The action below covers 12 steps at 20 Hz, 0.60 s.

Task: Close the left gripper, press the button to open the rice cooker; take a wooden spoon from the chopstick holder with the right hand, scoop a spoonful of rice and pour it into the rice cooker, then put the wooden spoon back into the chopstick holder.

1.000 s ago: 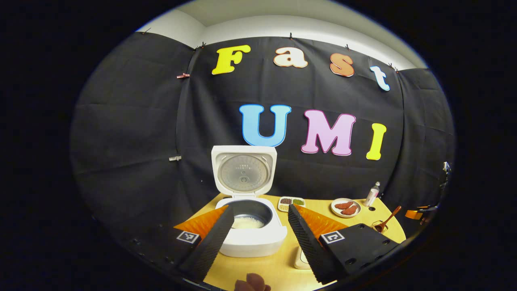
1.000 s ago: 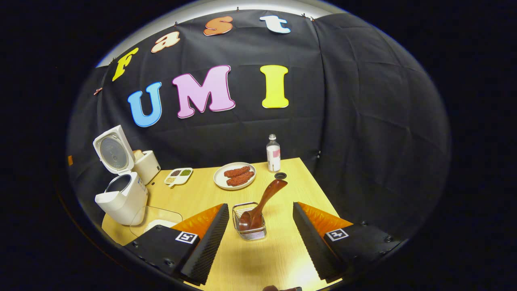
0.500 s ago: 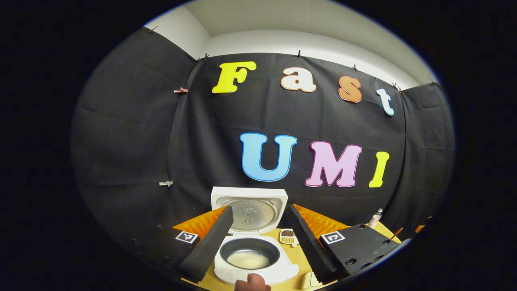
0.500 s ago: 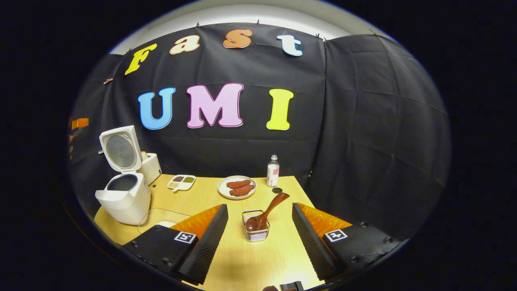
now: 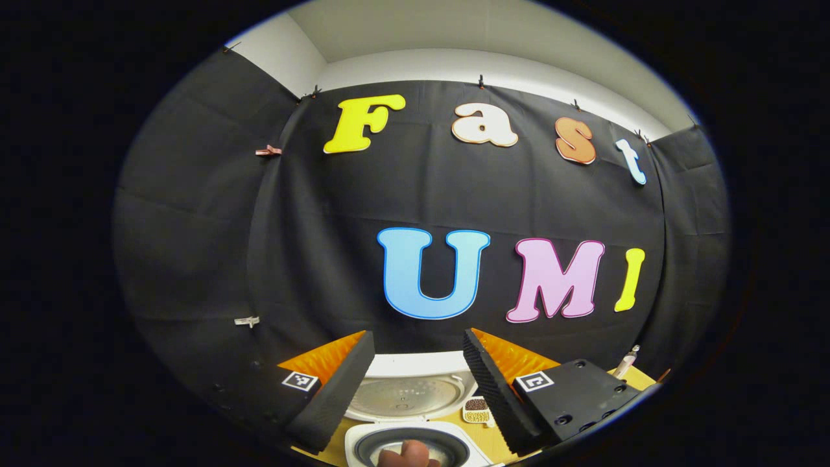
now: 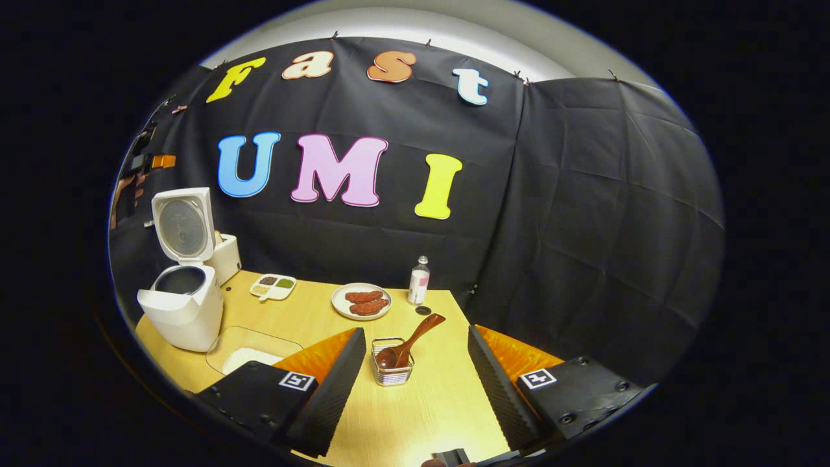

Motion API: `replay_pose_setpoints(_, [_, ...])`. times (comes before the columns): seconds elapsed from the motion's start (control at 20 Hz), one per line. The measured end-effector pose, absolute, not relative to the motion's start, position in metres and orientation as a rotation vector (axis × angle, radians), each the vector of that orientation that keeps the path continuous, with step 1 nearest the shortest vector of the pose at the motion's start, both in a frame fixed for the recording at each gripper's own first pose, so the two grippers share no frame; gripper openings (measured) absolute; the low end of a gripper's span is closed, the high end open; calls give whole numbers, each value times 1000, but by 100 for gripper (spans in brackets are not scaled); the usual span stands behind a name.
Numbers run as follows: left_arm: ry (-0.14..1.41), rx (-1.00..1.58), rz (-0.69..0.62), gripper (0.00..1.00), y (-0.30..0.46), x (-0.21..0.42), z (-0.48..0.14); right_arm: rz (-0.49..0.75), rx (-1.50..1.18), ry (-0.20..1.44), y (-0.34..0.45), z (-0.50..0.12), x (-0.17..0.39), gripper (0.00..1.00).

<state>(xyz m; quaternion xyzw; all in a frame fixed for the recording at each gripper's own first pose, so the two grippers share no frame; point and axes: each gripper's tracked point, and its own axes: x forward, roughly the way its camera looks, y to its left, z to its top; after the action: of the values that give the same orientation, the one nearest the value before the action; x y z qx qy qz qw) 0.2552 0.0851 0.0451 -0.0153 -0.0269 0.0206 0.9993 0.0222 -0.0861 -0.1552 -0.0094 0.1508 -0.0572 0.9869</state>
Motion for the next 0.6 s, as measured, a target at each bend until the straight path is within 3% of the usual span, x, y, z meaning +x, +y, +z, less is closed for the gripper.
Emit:
replay_pose_setpoints(0.3, [5, 74, 99, 95, 108, 331, 18, -85, 48, 297, -55, -162, 20, 98])
replay_pose_setpoints(0.6, [70, 75, 122, 93, 118, 361, -10, -90, 50, 287, -54, -154, 12, 98])
